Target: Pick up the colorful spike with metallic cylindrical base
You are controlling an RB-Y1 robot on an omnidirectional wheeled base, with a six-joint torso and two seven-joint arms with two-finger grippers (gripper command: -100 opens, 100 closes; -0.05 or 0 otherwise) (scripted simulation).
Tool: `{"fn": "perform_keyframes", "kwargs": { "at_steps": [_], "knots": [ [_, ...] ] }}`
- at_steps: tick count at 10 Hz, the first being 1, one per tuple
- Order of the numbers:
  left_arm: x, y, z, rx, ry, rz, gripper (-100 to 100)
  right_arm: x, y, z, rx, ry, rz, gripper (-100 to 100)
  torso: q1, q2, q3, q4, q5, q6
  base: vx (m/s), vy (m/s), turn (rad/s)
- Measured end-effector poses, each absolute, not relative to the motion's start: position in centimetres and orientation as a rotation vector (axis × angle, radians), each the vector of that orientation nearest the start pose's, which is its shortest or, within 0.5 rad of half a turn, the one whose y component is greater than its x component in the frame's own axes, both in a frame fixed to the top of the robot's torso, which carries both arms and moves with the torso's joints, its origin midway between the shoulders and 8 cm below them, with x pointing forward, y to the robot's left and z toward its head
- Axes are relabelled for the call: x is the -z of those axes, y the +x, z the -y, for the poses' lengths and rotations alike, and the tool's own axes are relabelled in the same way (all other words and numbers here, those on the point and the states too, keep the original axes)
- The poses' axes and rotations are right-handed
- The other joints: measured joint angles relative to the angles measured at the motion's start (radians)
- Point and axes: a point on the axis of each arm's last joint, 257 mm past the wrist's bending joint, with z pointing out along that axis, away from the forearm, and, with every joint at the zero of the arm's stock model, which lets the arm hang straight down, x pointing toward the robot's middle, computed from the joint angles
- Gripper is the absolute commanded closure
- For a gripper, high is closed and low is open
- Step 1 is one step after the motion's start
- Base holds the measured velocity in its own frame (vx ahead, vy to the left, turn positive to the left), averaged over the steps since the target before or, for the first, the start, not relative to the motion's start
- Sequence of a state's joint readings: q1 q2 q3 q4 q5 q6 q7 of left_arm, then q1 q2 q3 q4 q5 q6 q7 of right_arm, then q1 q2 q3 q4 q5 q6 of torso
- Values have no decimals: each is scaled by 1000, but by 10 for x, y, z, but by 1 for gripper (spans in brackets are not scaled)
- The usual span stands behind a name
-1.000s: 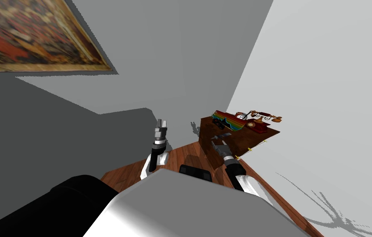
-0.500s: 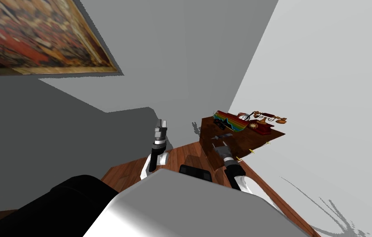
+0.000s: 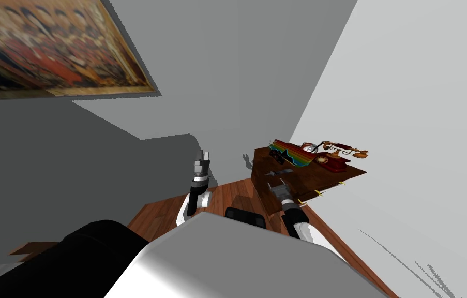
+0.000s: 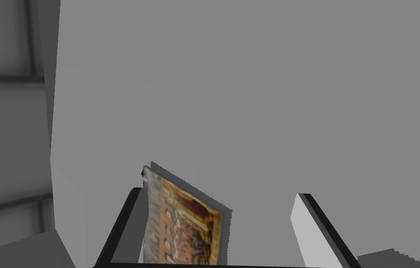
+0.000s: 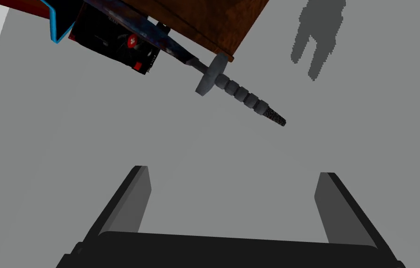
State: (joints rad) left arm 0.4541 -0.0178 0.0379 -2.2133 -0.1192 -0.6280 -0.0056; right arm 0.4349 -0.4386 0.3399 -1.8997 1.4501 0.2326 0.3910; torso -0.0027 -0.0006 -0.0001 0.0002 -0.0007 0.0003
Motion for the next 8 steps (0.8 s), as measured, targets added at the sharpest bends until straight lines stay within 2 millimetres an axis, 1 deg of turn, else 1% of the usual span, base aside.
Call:
{"fn": "perform_keyframes", "kwargs": {
  "at_steps": [8],
  "knots": [
    [-32, 339, -269, 1229, -505, -602, 0, 310, 391, 259, 688, -869, -1576, -100, 0, -1, -1, 0, 0, 0, 8, -46, 101]
  ]
}}
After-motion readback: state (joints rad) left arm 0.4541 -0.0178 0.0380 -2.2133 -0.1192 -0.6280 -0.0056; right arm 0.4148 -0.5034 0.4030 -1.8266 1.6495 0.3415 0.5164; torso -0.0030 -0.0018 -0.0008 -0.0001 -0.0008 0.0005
